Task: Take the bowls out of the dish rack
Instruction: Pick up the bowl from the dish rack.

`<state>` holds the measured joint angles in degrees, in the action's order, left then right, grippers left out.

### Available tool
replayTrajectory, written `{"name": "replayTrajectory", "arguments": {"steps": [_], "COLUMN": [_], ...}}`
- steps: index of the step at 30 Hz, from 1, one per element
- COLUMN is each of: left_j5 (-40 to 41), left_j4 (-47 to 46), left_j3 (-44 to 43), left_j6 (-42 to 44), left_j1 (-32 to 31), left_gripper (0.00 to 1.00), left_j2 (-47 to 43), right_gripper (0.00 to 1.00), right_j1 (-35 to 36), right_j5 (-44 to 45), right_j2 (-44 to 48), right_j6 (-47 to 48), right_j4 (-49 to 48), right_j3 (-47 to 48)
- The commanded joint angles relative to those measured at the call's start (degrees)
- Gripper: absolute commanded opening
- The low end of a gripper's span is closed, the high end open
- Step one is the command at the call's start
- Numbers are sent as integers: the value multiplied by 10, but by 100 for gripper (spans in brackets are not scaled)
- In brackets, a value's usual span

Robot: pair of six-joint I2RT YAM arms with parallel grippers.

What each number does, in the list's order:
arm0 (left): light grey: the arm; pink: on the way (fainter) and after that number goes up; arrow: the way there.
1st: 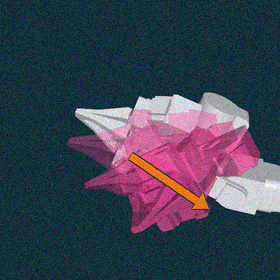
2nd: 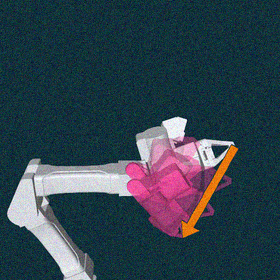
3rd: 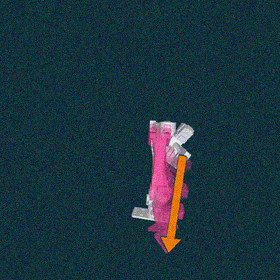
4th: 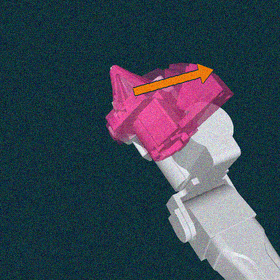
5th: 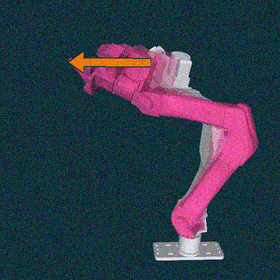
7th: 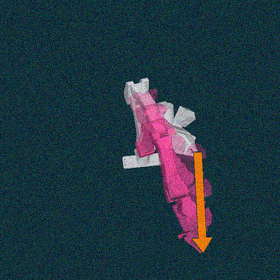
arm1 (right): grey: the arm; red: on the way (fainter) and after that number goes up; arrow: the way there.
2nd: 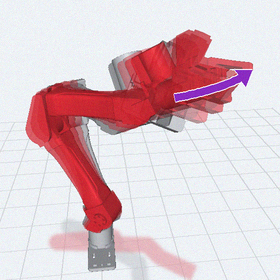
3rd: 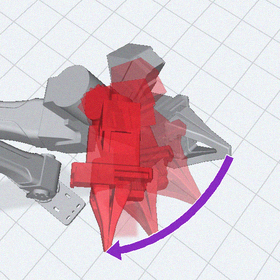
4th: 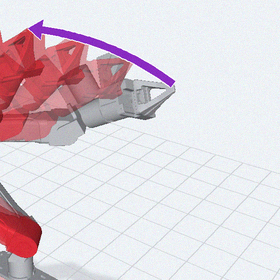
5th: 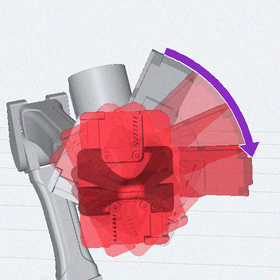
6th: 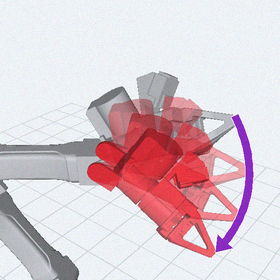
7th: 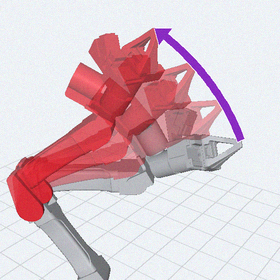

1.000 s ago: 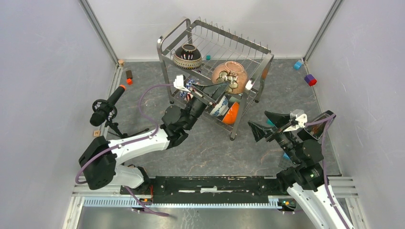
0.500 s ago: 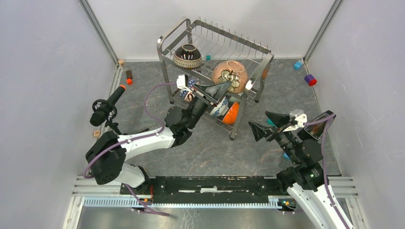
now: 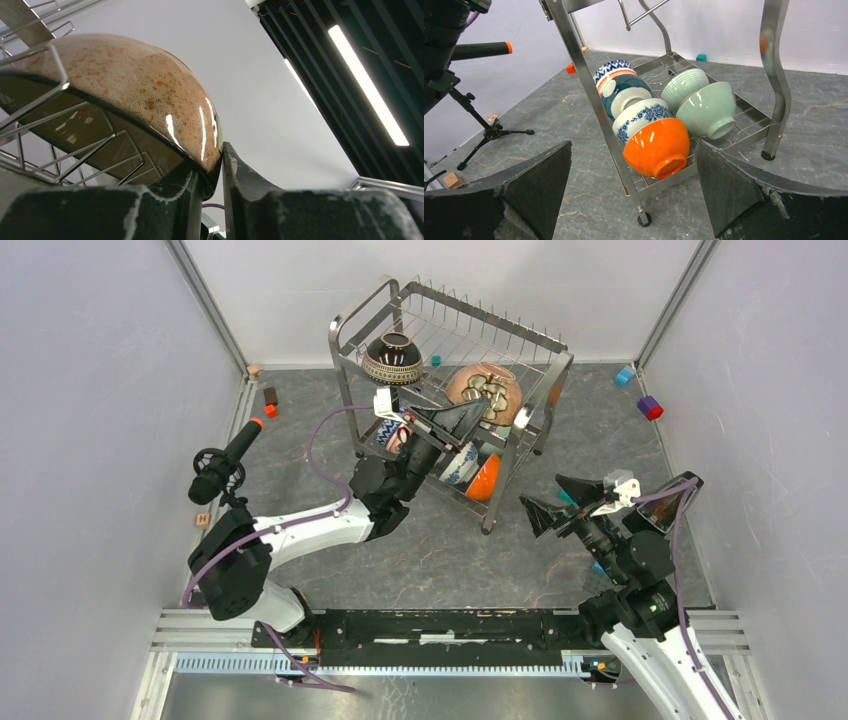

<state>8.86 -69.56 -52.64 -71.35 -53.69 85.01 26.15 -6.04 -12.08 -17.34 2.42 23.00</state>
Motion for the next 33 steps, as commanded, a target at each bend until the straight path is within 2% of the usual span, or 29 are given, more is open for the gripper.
{"name": "replayTrajectory", "arguments": {"steps": [1, 33], "left_j5": [-7, -24], "left_j4": [-38, -37], "left_j3": [-38, -145], "left_j6": [6, 81], "left_j1": [1, 6], "left_gripper": [2, 2], "left_j2": [3, 40], "right_gripper": [98, 98], "right_j1": [5, 15], "right_j5": [11, 34], "right_j2": [-1, 11], "right_j6": [14, 34], "right_j4": [1, 24], "right_j3": [17, 24]}}
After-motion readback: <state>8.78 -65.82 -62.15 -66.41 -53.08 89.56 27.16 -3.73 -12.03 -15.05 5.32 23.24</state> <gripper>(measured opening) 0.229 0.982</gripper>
